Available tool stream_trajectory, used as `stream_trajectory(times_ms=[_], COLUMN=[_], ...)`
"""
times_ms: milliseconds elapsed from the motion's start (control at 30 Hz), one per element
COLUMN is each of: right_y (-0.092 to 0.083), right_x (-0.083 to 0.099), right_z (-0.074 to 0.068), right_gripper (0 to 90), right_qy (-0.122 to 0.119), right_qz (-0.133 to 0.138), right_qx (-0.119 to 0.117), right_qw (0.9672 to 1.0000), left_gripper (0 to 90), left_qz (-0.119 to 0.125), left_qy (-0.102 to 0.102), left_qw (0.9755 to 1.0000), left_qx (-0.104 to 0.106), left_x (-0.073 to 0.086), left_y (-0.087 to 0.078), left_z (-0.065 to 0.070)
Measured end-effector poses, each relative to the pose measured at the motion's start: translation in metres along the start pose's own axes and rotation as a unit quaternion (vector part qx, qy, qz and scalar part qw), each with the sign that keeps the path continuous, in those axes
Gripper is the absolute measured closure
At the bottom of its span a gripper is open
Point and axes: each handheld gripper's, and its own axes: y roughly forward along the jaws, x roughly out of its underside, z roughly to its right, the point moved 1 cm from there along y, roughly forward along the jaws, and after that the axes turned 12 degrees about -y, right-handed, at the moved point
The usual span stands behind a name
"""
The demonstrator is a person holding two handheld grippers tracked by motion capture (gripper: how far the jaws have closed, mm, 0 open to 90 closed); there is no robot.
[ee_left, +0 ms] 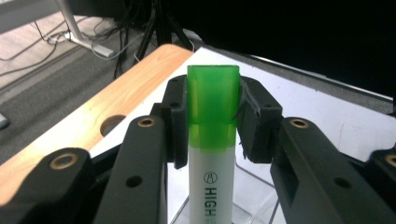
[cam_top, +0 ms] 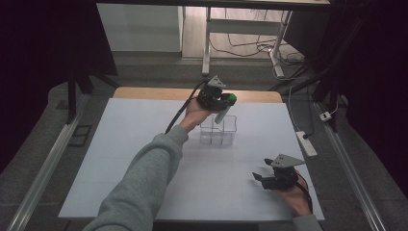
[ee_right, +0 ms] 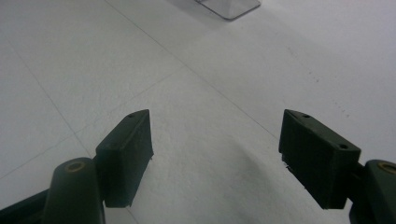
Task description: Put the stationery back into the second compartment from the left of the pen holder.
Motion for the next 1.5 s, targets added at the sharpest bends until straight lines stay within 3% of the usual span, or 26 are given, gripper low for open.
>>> stream_trajectory(times_ms=[100, 267, 767, 1300, 1367, 1500], right_y=[0.000, 0.000, -0.001, -0.003, -0.003, -0.004], right_x=[0.001, 0.000, 0.000, -0.001, -0.001, -0.002], right_z=[0.000, 0.000, 0.001, 0.000, 0.000, -0.001], right_gripper=[25.5, 25.4, 25.7, 25.7, 25.7, 25.5], right_qy=[0.002, 0.003, 0.003, 0.001, 0.000, 0.000], right_qz=[-0.001, -0.001, 0.000, -0.001, -0.003, -0.003], right_qx=[0.000, 0.001, 0.007, 0.012, 0.013, 0.011], right_qw=[1.0000, 1.0000, 1.0000, 0.9999, 0.9999, 0.9999], left_gripper=[50.5, 44.9, 44.0, 42.2, 41.5, 41.2], left_qz=[-0.016, -0.017, -0.022, -0.033, -0.031, -0.019], left_qy=[0.006, -0.003, -0.012, -0.001, -0.001, 0.004], left_qw=[0.9998, 0.9998, 0.9997, 0.9993, 0.9994, 0.9994], left_qx=[-0.008, -0.005, 0.002, -0.020, -0.016, -0.030], left_x=[0.001, 0.003, 0.018, 0.050, 0.055, 0.065], left_y=[0.000, -0.007, -0.029, -0.077, -0.084, -0.097], left_z=[-0.001, -0.004, -0.012, -0.017, -0.015, -0.010])
